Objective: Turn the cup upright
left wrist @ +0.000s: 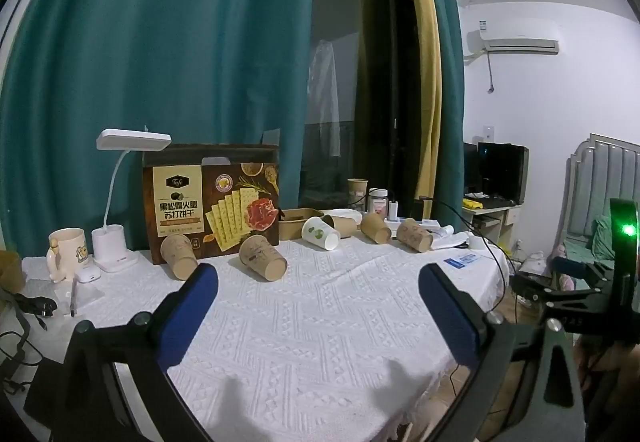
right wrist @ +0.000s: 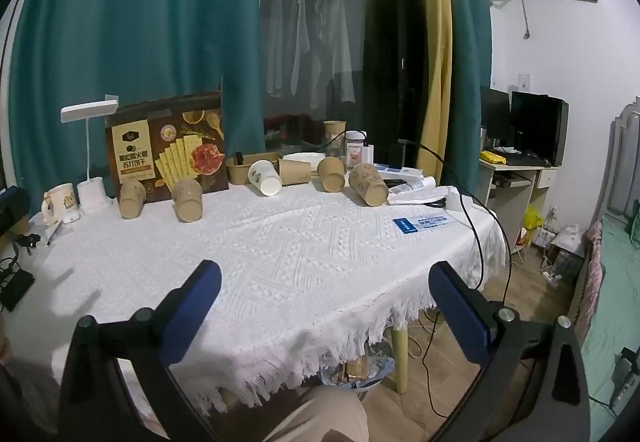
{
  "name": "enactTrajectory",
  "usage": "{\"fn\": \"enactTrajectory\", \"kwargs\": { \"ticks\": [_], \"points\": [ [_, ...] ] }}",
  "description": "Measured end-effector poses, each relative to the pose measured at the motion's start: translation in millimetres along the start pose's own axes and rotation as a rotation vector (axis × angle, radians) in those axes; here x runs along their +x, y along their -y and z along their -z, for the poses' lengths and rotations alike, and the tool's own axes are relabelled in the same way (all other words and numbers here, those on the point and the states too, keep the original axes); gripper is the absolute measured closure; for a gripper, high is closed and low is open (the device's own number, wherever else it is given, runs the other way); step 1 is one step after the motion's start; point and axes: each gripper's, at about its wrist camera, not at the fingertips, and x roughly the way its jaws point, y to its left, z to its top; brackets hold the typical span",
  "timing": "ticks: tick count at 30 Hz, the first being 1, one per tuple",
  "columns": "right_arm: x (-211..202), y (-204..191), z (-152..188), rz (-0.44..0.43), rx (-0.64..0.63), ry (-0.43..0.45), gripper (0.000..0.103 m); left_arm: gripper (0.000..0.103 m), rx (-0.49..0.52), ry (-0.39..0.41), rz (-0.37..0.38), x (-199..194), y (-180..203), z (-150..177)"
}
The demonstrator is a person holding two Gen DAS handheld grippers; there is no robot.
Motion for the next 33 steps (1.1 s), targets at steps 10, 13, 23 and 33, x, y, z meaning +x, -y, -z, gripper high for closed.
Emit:
{"fn": "enactTrajectory", "kwargs": {
  "ticks": [10, 13, 23, 33],
  "points": [
    [-9, 5, -8, -0.001, -0.001, 0.016, 0.001, 0.002, 0.003, 0.000, 0.000, 0, 0, 0],
    [-12, 6, -9, -0.003, -0.004, 0.017, 0.001, 0.002, 0.004, 0.001, 0.000, 0, 0, 0],
    [-12, 4, -9, 0.000, -0.003, 0.022, 0.001, 0.002, 0.003, 0.005, 0.001, -1, 7, -4],
    [-14, 6, -14, 0.006, 0.003, 0.024, 0.001, 0.002, -0.003, 0.010, 0.011, -6, 15, -10]
  ]
}}
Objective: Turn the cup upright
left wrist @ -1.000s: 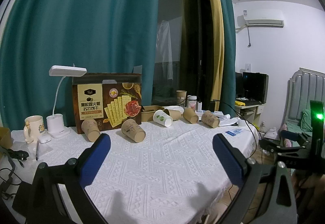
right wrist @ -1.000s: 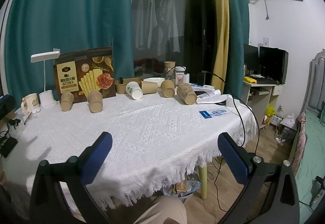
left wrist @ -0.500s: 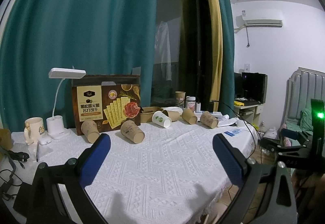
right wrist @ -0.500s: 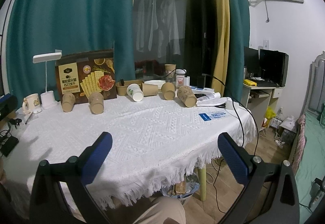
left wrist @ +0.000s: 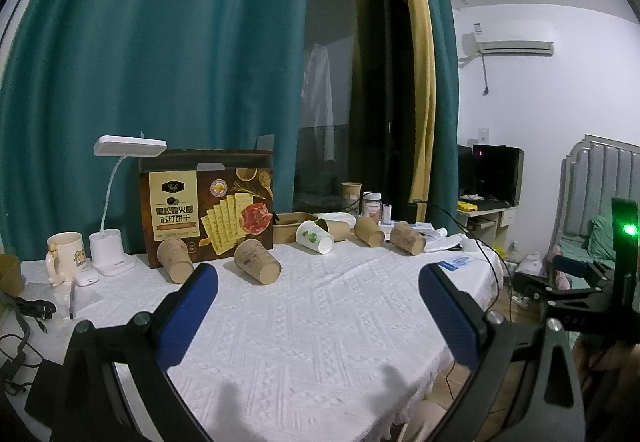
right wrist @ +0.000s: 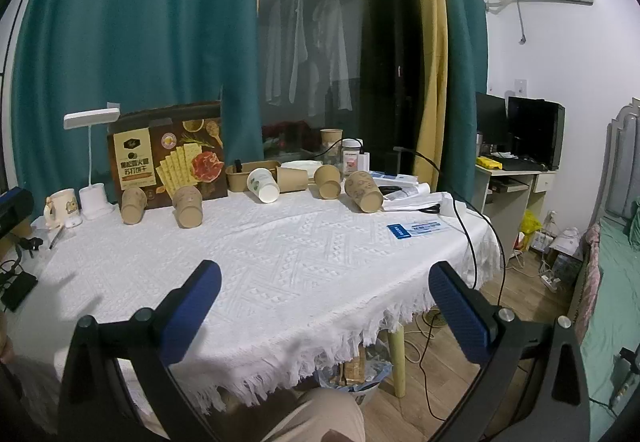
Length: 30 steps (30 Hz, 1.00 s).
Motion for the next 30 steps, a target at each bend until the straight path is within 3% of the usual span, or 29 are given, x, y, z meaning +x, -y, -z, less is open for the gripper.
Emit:
{"fn": "enactTrajectory", "kwargs": {
  "ticks": [30],
  "points": [
    [0.5, 2.9, 1.5, 0.002, 0.001, 0.003, 0.001, 0.002, -0.002, 0.004, -0.002, -1.1, -8.6, 1.3]
  ]
}}
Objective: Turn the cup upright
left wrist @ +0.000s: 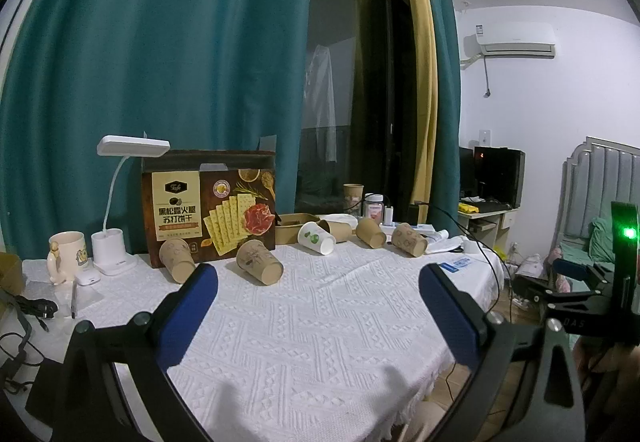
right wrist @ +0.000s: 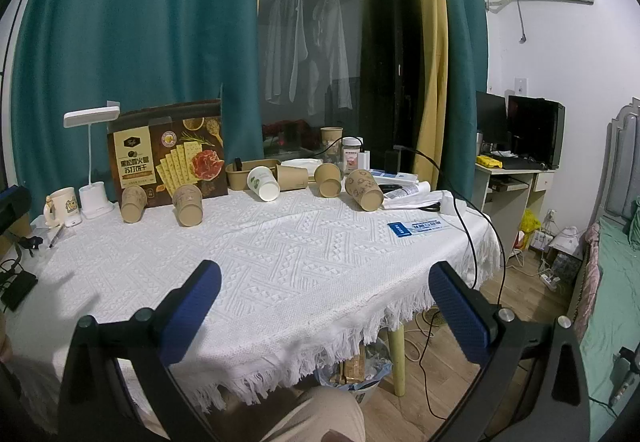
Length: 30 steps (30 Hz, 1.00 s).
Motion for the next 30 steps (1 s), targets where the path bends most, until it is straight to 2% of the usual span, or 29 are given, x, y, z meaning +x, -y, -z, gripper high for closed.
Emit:
{"fn": "enactTrajectory", "kwargs": {
  "ticks": [19, 25, 30],
  "points": [
    [5, 2, 2, -0.002, 0.002, -0.010, 0.001, 0.002, 0.006, -0.016, -0.008, 7, -2, 1],
    [23, 7, -5, -0.008, 0.017, -0.041, 0.001, 0.000, 0.008, -0.078, 0.011, 36, -6, -4],
    [60, 15, -21, -0.021, 0.026, -0.084, 0.001, 0.000, 0.032, -0.161, 0.037, 72, -4, -11]
  ]
}}
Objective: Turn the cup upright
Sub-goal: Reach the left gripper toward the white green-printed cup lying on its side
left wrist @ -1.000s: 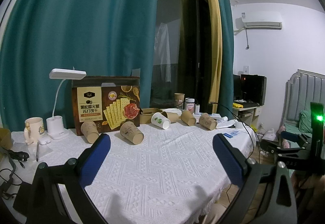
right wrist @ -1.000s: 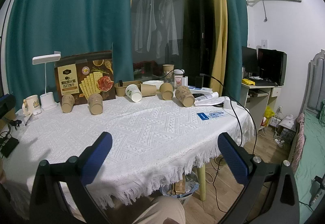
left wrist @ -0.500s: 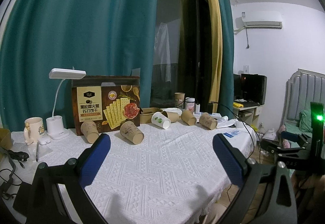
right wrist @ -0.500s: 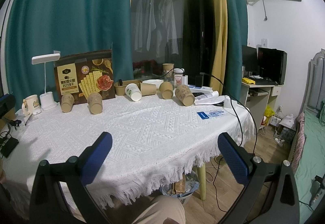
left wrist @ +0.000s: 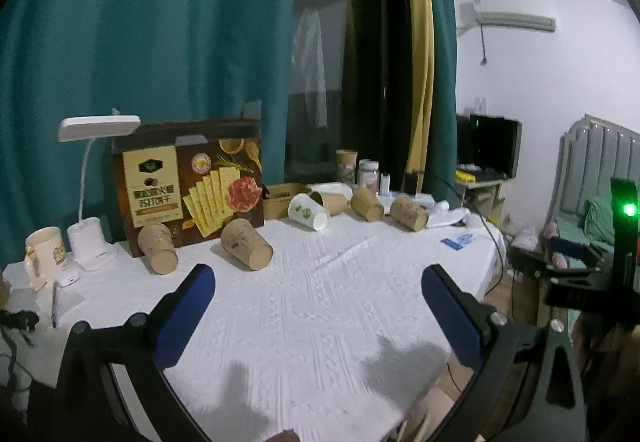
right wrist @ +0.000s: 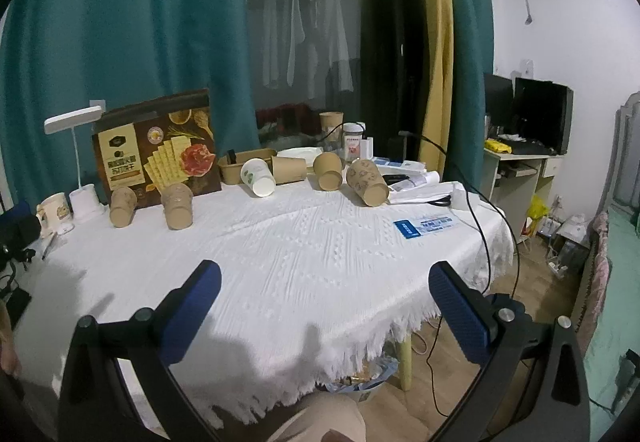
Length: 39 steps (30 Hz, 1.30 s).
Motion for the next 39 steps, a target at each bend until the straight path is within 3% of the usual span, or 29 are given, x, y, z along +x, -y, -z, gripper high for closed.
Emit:
{"fn": "enactTrajectory", "kwargs": {
  "ticks": [10, 19, 25, 30, 39],
  "points": [
    [101, 37, -41, -0.026, 0.021, -0.108, 0.001, 0.000, -0.014, -0.256, -0.040, 113, -14, -30],
    [212, 71, -60, -0.053, 0.015, -0.193, 0.001, 0.000, -0.035, -0.465, 0.037, 251, -13, -38],
    [278, 93, -72, -0.077, 0.077, -0.236, 0.001, 0.000, -0.152, -0.533, 0.067, 346, -17, -49],
    [319, 114, -76, -0.083, 0.168, -0.289, 0.001, 0.000, -0.244, -0.562, 0.029, 410, -23, -51],
    [330, 136, -76, -0.082, 0.250, -0.289, 0.001, 0.001, -0.392, -0.567, -0.004, 490, -45, -59]
  ]
}}
